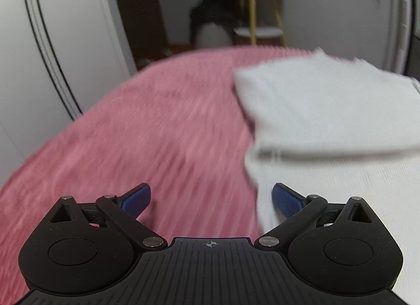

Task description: Fold small clothes

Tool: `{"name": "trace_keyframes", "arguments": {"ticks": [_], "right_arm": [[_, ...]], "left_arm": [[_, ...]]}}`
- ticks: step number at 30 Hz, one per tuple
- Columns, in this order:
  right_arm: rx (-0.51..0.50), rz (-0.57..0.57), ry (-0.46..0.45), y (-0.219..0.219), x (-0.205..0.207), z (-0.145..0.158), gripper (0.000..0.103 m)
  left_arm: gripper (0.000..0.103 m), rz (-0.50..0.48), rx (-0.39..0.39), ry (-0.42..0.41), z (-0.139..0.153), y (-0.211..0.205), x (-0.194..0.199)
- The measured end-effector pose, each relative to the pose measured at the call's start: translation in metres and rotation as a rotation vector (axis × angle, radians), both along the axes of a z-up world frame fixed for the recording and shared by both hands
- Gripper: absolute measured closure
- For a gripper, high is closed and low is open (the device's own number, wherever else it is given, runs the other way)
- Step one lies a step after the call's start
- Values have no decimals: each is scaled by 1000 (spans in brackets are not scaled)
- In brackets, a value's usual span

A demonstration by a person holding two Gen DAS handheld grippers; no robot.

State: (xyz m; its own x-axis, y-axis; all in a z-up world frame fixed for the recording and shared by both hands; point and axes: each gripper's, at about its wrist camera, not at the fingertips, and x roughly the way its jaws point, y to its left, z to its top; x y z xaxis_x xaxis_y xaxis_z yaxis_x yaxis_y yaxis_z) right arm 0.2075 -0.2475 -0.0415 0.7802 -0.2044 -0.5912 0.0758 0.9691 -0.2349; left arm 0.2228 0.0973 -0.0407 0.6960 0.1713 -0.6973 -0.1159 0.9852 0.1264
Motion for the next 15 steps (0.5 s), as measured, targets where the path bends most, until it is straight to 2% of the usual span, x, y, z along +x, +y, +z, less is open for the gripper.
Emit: {"name": "trace_keyframes", "arguments": {"ticks": [3, 7, 9, 10, 12, 15], "right_arm": [[217, 55, 63, -14, -42, 10, 68], [341, 83, 159, -25, -92, 15, 53], [381, 70, 191, -31, -111, 14, 52], [398, 63, 206, -33, -118, 14, 52], [429, 35, 239, -39, -127, 10, 52], [479, 35, 273, -36, -131, 8, 52]], "left_arm": [[1, -38, -58, 44, 4, 7, -36], [1, -57, -182, 136, 3, 9, -77], [1, -98, -230, 199, -4, 6, -89], [1, -110, -227, 226, -9, 3, -93], [1, -98, -218, 214, -12, 1, -104], [1, -52, -279, 236, -7, 6, -111]]}}
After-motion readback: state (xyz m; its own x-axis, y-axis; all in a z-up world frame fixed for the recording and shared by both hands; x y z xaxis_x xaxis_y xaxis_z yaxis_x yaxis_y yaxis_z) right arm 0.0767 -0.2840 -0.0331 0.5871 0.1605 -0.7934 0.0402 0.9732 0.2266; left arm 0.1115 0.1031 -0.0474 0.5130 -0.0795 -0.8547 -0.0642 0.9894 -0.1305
